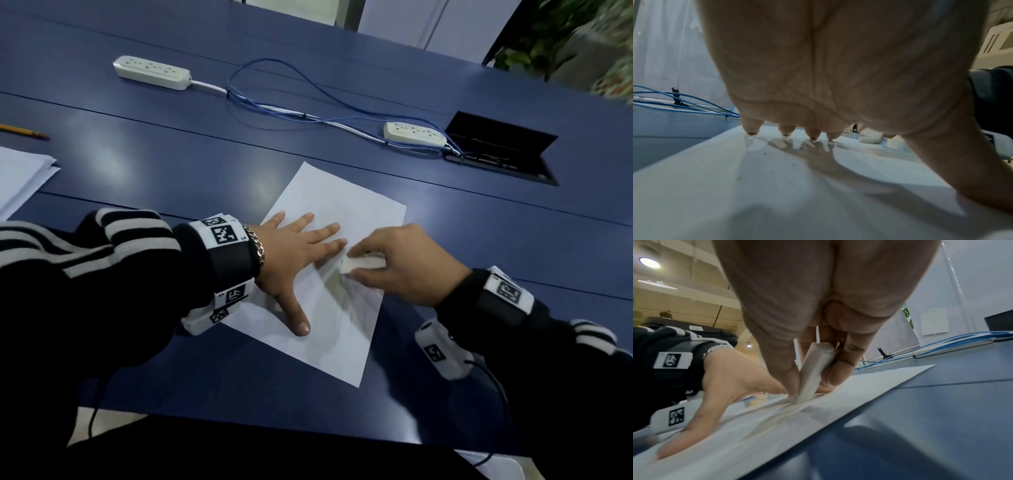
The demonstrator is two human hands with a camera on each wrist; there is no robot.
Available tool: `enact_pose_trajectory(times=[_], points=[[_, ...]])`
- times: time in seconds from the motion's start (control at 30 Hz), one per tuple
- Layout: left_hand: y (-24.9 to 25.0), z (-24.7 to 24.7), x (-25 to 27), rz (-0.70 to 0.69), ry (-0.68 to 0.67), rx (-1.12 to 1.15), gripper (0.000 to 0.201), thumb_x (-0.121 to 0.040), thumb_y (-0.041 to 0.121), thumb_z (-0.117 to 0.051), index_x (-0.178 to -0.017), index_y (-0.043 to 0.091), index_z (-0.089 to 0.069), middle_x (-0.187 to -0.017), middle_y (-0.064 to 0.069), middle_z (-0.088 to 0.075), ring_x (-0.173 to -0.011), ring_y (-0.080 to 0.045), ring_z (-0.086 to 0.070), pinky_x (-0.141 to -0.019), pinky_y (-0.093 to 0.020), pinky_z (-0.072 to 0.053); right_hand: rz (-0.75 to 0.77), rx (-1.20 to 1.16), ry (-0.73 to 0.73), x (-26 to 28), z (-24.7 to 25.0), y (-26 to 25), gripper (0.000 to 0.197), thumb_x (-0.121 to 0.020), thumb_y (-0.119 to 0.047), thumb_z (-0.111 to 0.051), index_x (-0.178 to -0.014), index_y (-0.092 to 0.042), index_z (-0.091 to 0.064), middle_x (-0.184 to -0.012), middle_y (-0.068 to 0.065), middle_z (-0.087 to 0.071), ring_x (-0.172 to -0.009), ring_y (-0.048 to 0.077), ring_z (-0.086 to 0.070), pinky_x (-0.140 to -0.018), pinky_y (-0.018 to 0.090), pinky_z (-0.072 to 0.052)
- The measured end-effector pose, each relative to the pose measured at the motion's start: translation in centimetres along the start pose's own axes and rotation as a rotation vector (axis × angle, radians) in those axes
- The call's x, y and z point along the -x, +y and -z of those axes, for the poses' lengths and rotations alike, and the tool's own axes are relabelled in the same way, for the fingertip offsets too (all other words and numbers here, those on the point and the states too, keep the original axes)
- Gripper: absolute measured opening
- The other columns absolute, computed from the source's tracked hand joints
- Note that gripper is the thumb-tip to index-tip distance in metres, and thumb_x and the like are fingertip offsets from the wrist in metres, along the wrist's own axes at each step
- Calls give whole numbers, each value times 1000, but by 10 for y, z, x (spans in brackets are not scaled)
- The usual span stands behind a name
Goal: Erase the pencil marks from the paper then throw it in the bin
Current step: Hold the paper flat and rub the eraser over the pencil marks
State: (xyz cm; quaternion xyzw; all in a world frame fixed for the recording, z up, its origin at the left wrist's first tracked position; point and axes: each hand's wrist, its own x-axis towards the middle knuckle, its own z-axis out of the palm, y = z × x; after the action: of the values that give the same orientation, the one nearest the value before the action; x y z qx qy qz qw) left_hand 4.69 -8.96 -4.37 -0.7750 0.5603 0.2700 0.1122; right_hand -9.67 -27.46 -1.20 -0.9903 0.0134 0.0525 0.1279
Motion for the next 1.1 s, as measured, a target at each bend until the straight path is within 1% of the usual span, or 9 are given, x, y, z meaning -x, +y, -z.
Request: enact_pose_trajectory(times=[0.13,0.3,0.47,0.63,0.8,0.87,0.97,1.03,1.1], points=[[2,-1,-1,19,-10,-9,164,-44,98,-74,-157,45,33,-166,19,39,-157,-27,31,-126,-64,11,10,30,0,-4,-10,-9,35,-86,-49,-67,-111,-25,-72,-99,-2,-70,-94,21,-65,-84,35,-51],[3,-1,-1,28,-12,-14,164,-45,98,-74,-156,46,34,-165,18,41,-158,-29,30,-126,-66,7,231,41,-224,17,-5,-21,28,-84,-49,-61,-99,-28,-72,-89,-6,-68,-82,17,-64,-77,34,-52],[5,-1,-1,31,-30,-31,168,-40,100,-72,-155,44,37,-165,17,41,-157,-30,30,-125,-68,6,112,105,-82,-7,0,-5,30,-83,-45,-61,-103,-23,-70,-92,1,-67,-88,27,-64,-80,41,-52],[8,0,0,47,-31,-51,168,-42,98,-74,-156,42,36,-165,15,42,-157,-31,31,-125,-68,6,326,13,-320,25,-4,-33,23,-87,-43,-59,-98,-27,-71,-90,-4,-65,-82,18,-62,-76,34,-52],[8,0,1,51,-32,-39,168,-42,98,-75,-155,43,36,-165,16,41,-157,-29,31,-125,-68,6,161,96,-114,-2,2,-19,23,-86,-44,-64,-94,-23,-71,-89,-1,-67,-84,23,-64,-78,39,-51],[7,0,0,57,-33,-48,168,-41,99,-73,-155,44,37,-165,16,42,-157,-30,31,-125,-68,8,187,72,-154,12,-4,-28,23,-83,-44,-62,-95,-27,-71,-89,-5,-66,-85,19,-64,-78,37,-52],[8,0,0,69,-49,-67,168,-41,100,-73,-154,45,38,-163,16,44,-156,-33,33,-125,-66,11,240,-55,-368,37,-5,-45,25,-79,-42,-67,-101,-32,-73,-93,-12,-66,-85,7,-63,-79,28,-53],[9,1,1,61,-50,-65,168,-41,100,-73,-154,45,38,-163,16,45,-156,-32,32,-125,-66,11,207,-59,-335,28,0,-40,26,-77,-43,-70,-101,-33,-74,-93,-13,-68,-85,5,-63,-80,27,-53],[9,3,3,58,-55,-55,166,-44,98,-73,-154,44,38,-163,16,44,-156,-32,32,-125,-65,12,131,-48,-200,16,2,-29,27,-76,-48,-71,-98,-32,-75,-91,-11,-69,-85,8,-63,-82,32,-53]])
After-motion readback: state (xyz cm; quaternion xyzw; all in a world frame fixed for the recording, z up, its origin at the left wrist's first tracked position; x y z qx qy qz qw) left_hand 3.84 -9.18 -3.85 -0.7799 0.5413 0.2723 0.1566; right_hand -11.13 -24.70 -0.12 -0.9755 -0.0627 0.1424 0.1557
